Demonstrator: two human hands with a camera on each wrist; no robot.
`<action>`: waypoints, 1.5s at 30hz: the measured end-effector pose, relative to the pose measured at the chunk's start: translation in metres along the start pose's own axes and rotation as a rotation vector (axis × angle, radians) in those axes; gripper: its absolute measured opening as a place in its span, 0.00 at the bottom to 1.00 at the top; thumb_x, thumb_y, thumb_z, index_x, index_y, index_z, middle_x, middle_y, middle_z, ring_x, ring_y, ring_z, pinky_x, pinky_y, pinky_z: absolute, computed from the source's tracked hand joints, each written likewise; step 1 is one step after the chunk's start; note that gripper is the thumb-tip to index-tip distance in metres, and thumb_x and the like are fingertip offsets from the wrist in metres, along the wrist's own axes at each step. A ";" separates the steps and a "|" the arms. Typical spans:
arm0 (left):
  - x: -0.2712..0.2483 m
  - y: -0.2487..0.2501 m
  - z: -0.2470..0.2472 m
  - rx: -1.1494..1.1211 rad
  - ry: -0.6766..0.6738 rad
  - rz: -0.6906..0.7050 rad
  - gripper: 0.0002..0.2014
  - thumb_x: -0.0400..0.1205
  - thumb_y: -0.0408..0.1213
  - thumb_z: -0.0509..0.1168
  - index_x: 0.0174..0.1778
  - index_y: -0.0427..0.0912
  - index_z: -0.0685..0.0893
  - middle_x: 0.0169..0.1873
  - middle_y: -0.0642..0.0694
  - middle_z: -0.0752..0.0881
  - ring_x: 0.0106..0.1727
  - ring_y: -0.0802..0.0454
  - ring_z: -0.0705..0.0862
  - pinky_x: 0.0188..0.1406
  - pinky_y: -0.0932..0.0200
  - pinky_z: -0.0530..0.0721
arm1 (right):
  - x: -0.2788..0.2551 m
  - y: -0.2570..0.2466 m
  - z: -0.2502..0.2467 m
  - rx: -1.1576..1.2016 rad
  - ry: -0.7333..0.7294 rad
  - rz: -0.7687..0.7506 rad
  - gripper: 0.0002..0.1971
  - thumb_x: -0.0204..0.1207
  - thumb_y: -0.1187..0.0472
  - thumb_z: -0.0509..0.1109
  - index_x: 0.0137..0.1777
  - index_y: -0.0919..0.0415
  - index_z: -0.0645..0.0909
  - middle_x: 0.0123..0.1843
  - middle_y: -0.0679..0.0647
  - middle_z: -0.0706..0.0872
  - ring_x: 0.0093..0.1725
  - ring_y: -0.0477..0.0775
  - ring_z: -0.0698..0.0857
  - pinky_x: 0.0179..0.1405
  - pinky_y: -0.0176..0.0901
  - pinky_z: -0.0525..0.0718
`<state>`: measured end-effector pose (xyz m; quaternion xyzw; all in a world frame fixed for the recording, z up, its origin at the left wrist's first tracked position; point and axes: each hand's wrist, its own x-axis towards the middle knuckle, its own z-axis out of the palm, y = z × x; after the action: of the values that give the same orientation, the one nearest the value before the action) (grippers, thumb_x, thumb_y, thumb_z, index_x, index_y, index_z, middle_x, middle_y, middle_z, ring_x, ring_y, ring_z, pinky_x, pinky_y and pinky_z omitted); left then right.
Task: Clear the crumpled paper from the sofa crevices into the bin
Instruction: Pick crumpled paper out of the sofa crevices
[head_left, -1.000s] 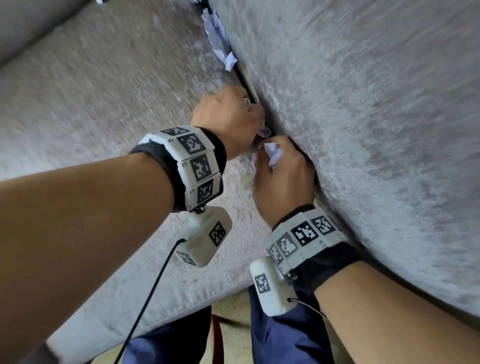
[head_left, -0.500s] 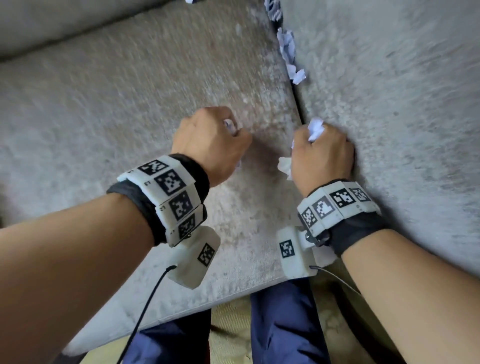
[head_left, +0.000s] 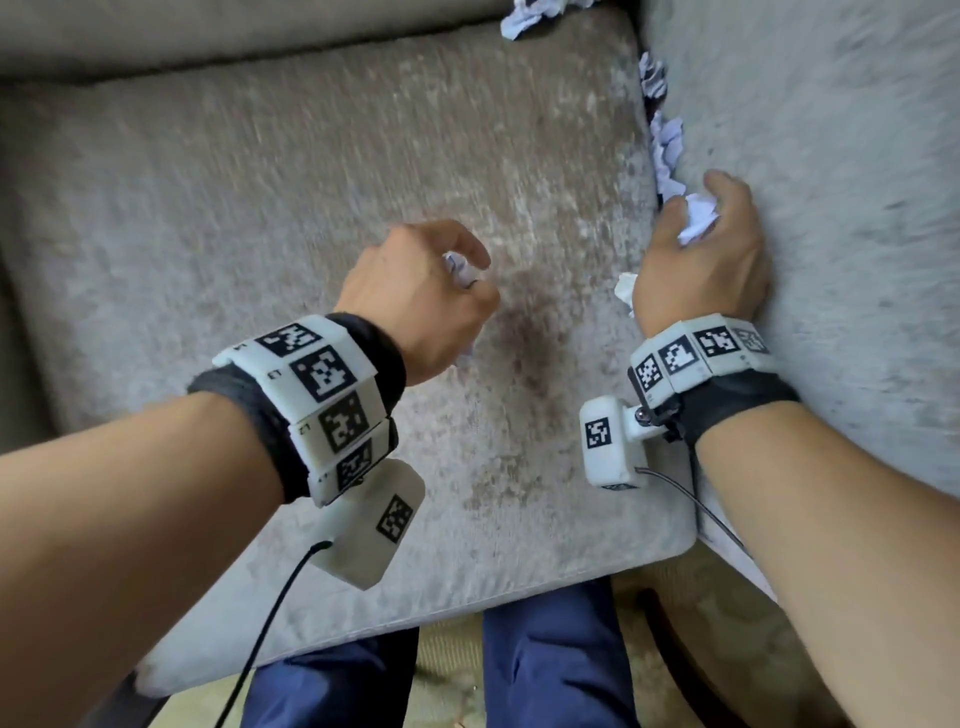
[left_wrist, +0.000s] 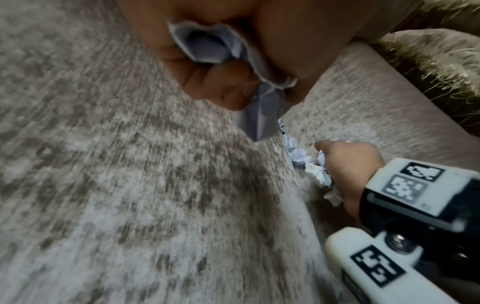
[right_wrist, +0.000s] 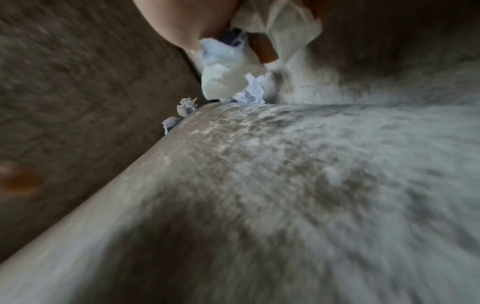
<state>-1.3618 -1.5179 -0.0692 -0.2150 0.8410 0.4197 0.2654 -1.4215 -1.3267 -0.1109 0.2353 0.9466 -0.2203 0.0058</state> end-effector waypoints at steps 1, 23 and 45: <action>0.003 0.001 0.002 -0.002 0.008 -0.001 0.09 0.78 0.40 0.64 0.52 0.55 0.84 0.24 0.51 0.90 0.32 0.63 0.87 0.42 0.59 0.84 | 0.006 0.000 0.003 -0.015 -0.009 -0.008 0.17 0.80 0.48 0.61 0.68 0.43 0.78 0.57 0.51 0.89 0.57 0.59 0.85 0.46 0.46 0.77; 0.108 0.103 0.010 0.073 0.187 -0.029 0.33 0.73 0.42 0.63 0.78 0.60 0.71 0.25 0.53 0.88 0.44 0.55 0.88 0.46 0.61 0.83 | 0.041 -0.009 0.006 0.199 -0.242 -0.041 0.22 0.82 0.47 0.63 0.26 0.52 0.66 0.23 0.48 0.77 0.26 0.55 0.76 0.25 0.42 0.70; 0.171 0.085 0.022 0.124 0.308 -0.109 0.08 0.78 0.50 0.63 0.47 0.53 0.83 0.38 0.52 0.87 0.49 0.43 0.85 0.44 0.54 0.80 | 0.064 -0.019 0.028 0.369 -0.182 -0.143 0.10 0.72 0.63 0.67 0.30 0.61 0.80 0.29 0.41 0.86 0.26 0.37 0.84 0.25 0.33 0.81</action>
<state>-1.5372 -1.4763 -0.1374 -0.3052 0.8831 0.3141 0.1684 -1.4894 -1.3252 -0.1360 0.1437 0.9001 -0.4101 0.0324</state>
